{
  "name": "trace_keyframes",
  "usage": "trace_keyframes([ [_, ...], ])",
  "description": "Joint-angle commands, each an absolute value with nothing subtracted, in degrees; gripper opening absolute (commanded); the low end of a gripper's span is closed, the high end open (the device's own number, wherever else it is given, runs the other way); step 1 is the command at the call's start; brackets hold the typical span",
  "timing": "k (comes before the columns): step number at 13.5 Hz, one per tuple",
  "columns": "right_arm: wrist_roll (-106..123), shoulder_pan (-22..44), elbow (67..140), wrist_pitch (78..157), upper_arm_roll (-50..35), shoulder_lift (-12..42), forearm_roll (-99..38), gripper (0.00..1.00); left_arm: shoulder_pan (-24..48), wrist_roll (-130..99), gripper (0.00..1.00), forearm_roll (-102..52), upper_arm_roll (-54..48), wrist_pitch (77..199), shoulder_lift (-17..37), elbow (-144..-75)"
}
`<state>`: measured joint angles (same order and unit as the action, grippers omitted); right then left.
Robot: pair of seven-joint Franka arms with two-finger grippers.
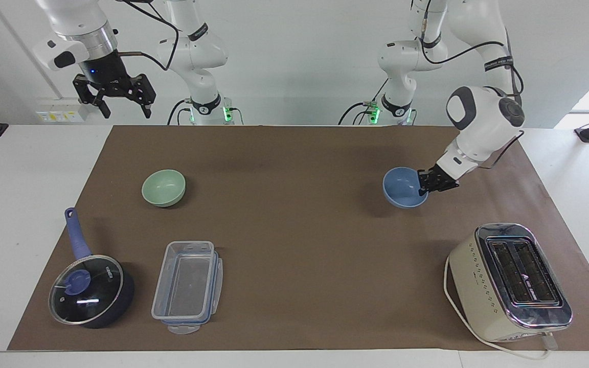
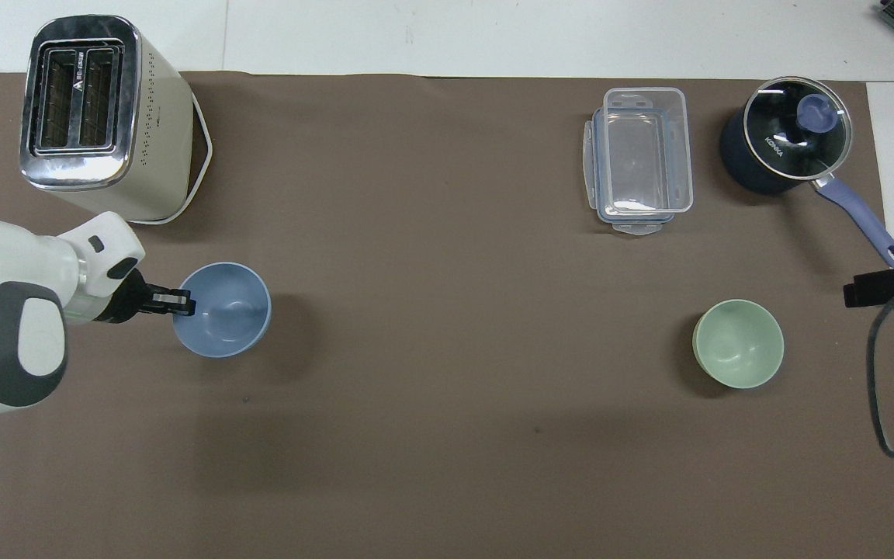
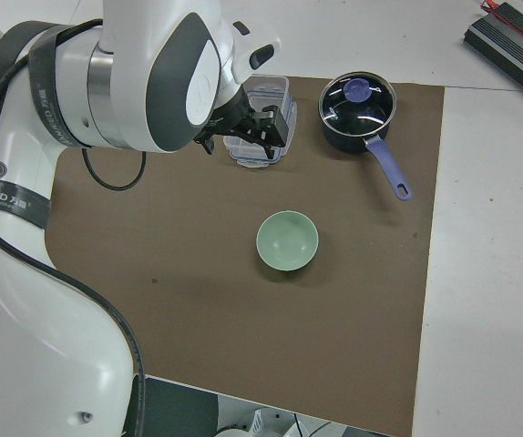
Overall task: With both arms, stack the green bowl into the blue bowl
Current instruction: 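Slide the blue bowl toward the center while the right gripper reaches the green bowl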
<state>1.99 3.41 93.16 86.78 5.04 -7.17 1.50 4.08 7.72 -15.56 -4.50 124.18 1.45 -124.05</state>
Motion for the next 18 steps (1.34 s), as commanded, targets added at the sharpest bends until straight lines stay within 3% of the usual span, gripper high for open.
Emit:
trace_keyframes([
  [1, 3.8, 2.9, 95.2, 88.3, 5.1, -8.2, 1.3, 1.00, 13.8, -2.4, 0.00, -15.6, -3.6, 126.6, 0.9, -125.0],
  [6, 3.9, 2.8, 97.7, 90.4, 5.4, -8.2, 1.3, 1.00, 32.8, -22.4, 0.00, -15.6, -3.6, 141.1, 6.3, -125.2],
  [12, 11.3, 0.5, 110.3, 103.6, 5.5, -7.3, 1.2, 1.00, 42.1, -27.3, 0.00, -15.6, -3.7, 151.5, 12.2, -124.6],
  [13, 11.9, 0.1, 112.7, 106.7, 5.5, -7.1, 1.2, 1.00, 42.0, -27.3, 0.17, -15.6, -3.7, 151.3, 12.3, -124.5],
  [14, 12.2, -0.1, 114.9, 109.3, 5.5, -6.5, 1.2, 1.00, 41.8, -27.2, 0.50, -15.6, -3.7, 151.1, 12.2, -124.5],
  [16, 15.1, -1.2, 119.7, 114.7, 5.5, -4.7, 1.1, 1.00, 40.8, -26.5, 0.67, -15.6, -3.5, 147.9, 11.3, -124.1],
  [18, 18.8, -2.3, 125.1, 122.3, 5.5, -4.0, 0.6, 1.00, 38.8, -26.4, 0.98, -15.6, -3.4, 142.9, 9.2, -122.4],
])
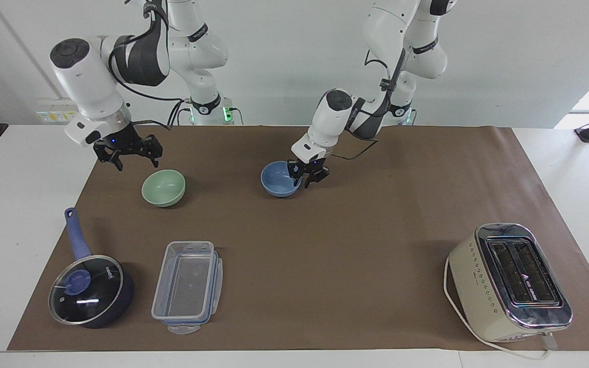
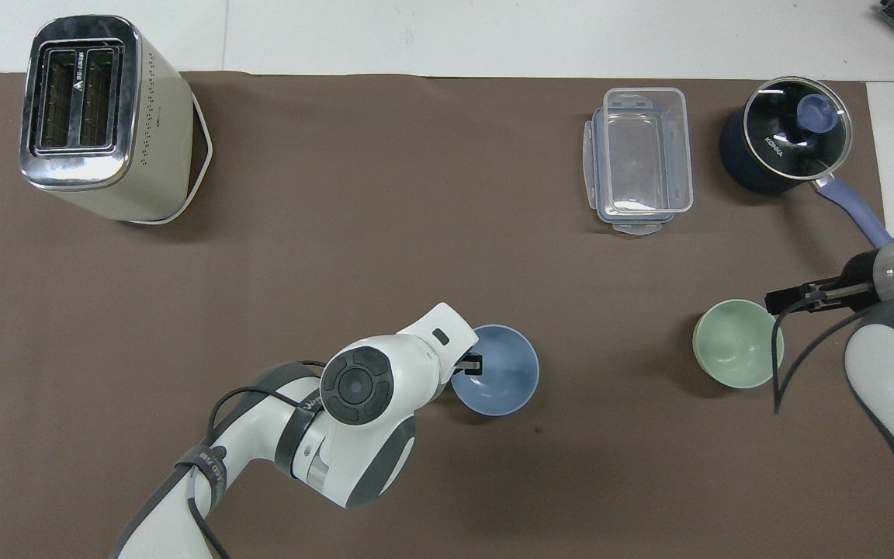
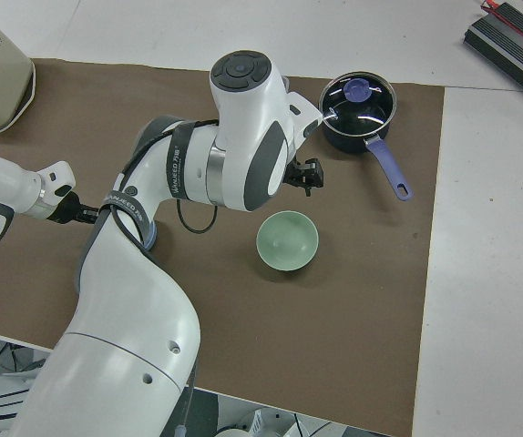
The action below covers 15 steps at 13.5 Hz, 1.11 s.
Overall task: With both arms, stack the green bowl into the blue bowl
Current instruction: 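Slide the blue bowl toward the center while the right gripper reaches the green bowl, then release the blue bowl with the left gripper while the right gripper grasps the green bowl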
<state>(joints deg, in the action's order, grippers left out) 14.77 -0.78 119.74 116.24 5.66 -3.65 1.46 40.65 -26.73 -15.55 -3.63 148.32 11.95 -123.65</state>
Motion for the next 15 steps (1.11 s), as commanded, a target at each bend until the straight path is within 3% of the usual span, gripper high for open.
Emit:
trace_keyframes([
  [1, 19.8, -2.6, 127.2, 124.8, 5.5, -4.0, 0.5, 1.00, 37.2, -26.4, 1.00, -15.5, -3.4, 139.5, 7.1, -121.7],
  [4, 25.0, -5.9, 133.6, 132.6, 5.4, -3.4, -0.3, 1.00, 30.0, -22.7, 1.00, -10.7, -3.4, 129.8, 0.9, -120.8],
  [7, 28.5, -7.3, 135.5, 134.1, 5.4, -2.6, -4.0, 1.00, 21.0, -14.2, 1.00, -4.4, -3.4, 125.5, -2.8, -119.5],
  [12, 31.2, -9.4, 137.9, 137.8, 5.4, -0.7, -6.3, 0.97, 6.3, 3.1, 1.00, -2.8, -3.4, 105.3, -2.0, -103.0],
  [13, 32.0, -9.6, 138.2, 138.3, 5.4, 0.0, -6.3, 0.72, 5.2, 3.3, 1.00, -2.7, -3.4, 102.1, -1.8, -99.9],
  [15, 33.5, -9.8, 138.3, 138.5, 5.4, 0.2, -6.7, 0.00, 3.1, 3.7, 1.00, -2.5, -3.3, 97.6, -1.0, -94.6],
])
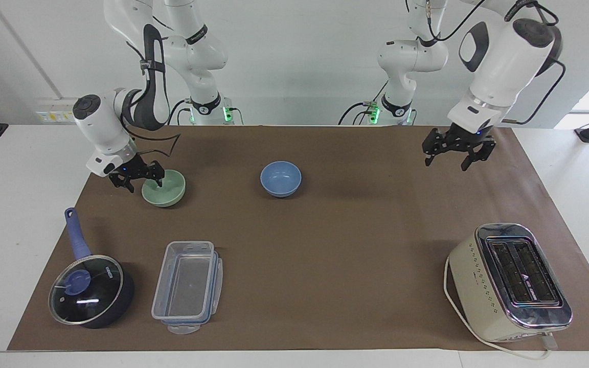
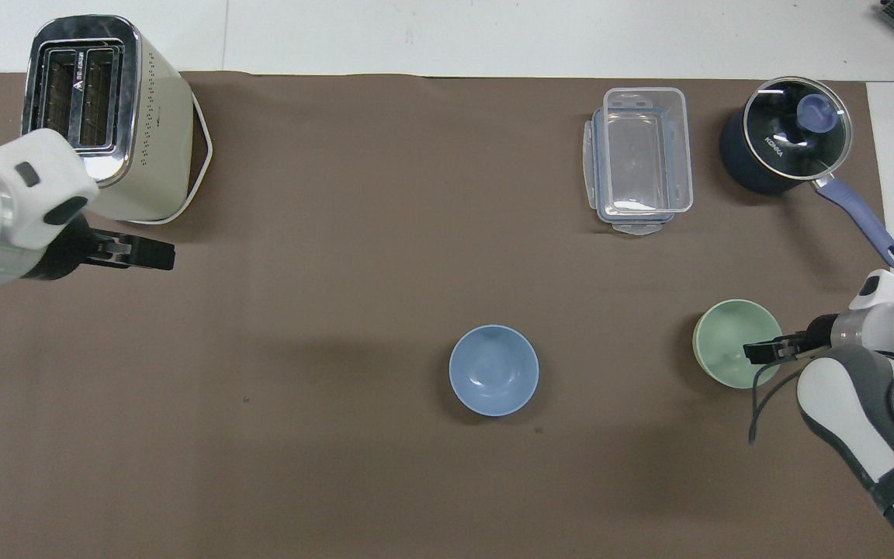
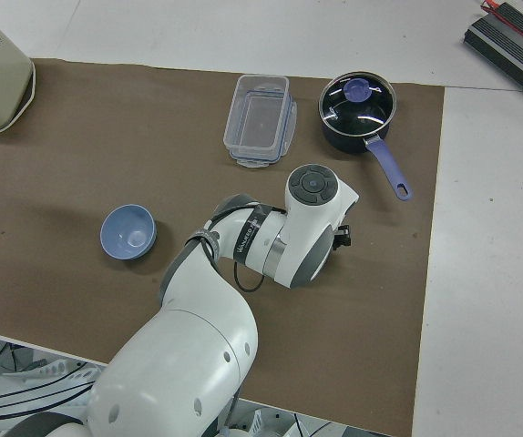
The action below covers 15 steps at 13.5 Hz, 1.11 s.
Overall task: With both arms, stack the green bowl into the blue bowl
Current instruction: 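Release the blue bowl with the left gripper while the right gripper grasps the green bowl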
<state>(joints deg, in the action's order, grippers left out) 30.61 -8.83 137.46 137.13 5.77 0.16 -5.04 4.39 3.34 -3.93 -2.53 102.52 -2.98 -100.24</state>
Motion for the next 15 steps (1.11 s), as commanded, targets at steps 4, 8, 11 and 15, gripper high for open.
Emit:
trace_keyframes([
  [4, 34.2, -9.7, 136.9, 137.6, 5.4, 0.3, -6.9, 0.00, 1.6, 5.0, 1.00, -0.6, -3.3, 89.0, 1.3, -85.4],
  [8, 33.8, -9.1, 130.3, 128.4, 5.4, -0.7, -6.9, 0.00, 1.6, 5.4, 1.00, -0.4, -3.3, 88.7, 0.4, -86.1],
  [11, 33.7, -8.6, 124.6, 121.3, 4.7, -1.2, -7.3, 0.00, 1.6, 5.4, 1.00, -0.4, -3.3, 87.9, 0.2, -86.6],
  [15, 28.4, -8.5, 121.4, 116.9, -0.2, -3.7, -9.5, 0.00, 0.9, 5.4, 1.00, -0.4, -3.3, 86.7, -1.8, -89.7],
])
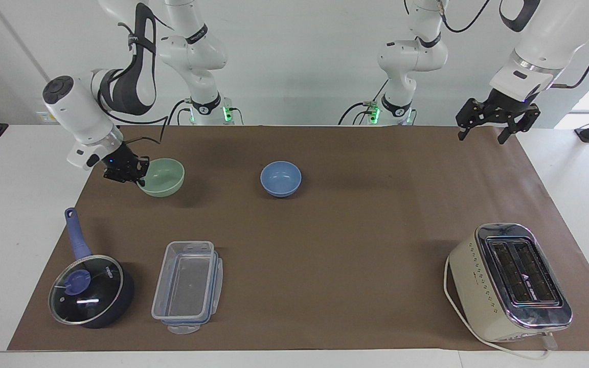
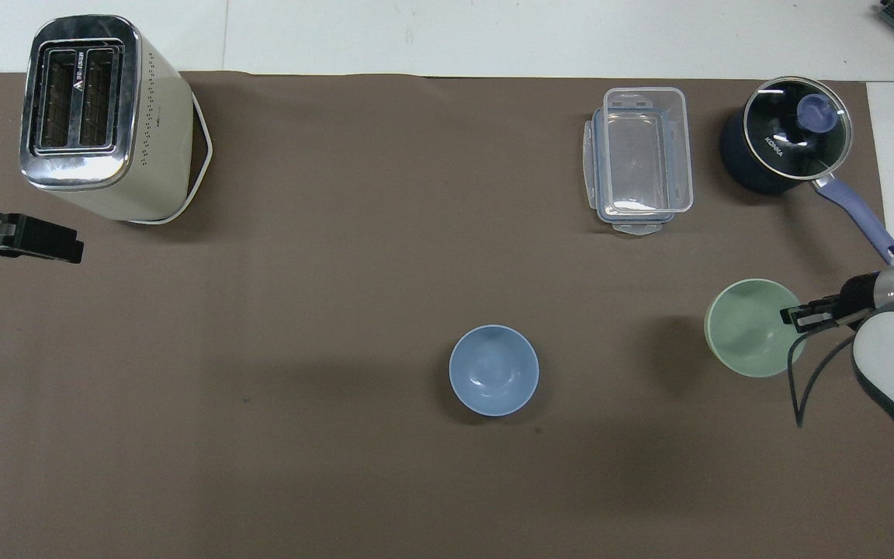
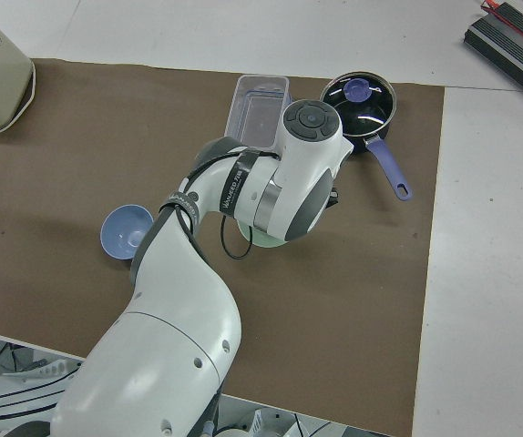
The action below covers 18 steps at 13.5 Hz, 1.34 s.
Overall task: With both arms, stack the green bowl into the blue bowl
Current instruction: 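Carry the green bowl with the right gripper over the blue bowl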
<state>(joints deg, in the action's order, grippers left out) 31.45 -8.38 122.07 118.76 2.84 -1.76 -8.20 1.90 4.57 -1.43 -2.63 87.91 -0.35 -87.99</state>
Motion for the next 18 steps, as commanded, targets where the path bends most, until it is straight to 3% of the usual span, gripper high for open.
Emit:
trace_keyframes([
  [1, 24.8, -8.5, 121.3, 116.9, -2.8, -4.7, -9.5, 0.00, 0.8, 5.4, 1.00, -0.4, -3.3, 86.6, -2.1, -89.8],
  [4, 14.9, -7.7, 121.4, 115.6, -9.0, -6.4, -9.5, 0.00, 0.8, 5.4, 1.00, -0.4, -3.3, 87.2, -2.0, -89.8],
  [8, 2.5, 2.3, 122.3, 115.7, -9.1, -7.6, -9.5, 0.00, 0.7, 5.4, 1.00, -0.5, -3.3, 87.1, -2.0, -89.7],
  [12, -1.9, 10.7, 123.5, 122.3, -9.2, -5.5, -9.9, 0.00, 0.8, 4.9, 1.00, -0.5, -3.3, 87.5, -1.8, -89.6],
  [18, -1.6, 16.2, 128.6, 131.9, -9.2, -3.0, -16.2, 0.00, 0.8, 5.0, 1.00, -0.6, -3.3, 87.5, -1.8, -89.6],
])
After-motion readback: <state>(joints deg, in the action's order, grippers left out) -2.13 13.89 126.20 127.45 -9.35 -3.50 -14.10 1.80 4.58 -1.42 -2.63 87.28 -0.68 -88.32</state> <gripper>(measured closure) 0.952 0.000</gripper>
